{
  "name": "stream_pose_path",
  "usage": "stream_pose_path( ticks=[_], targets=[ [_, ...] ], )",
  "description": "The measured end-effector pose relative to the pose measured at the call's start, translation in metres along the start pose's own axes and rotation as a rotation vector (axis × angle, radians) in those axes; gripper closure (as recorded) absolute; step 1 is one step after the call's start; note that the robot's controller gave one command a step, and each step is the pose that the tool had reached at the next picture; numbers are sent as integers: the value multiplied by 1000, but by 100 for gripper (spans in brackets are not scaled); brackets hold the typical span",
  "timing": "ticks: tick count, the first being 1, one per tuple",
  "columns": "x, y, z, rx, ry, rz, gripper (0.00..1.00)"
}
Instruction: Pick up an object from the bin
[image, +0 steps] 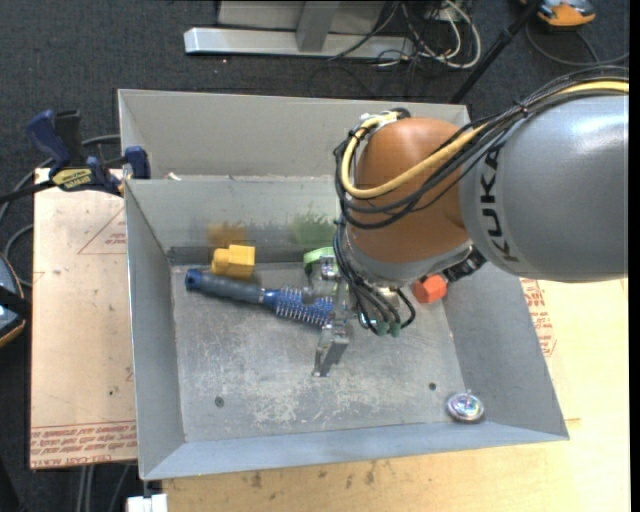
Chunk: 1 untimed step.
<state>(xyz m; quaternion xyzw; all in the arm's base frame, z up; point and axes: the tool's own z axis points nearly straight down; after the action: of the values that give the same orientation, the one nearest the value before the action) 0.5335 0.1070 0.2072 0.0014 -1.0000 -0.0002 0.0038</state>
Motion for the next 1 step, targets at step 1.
stream_pose_path(
  ticks=[1],
  targets=[
    [-43,-30,133,-5,-15,104,0]
  ],
)
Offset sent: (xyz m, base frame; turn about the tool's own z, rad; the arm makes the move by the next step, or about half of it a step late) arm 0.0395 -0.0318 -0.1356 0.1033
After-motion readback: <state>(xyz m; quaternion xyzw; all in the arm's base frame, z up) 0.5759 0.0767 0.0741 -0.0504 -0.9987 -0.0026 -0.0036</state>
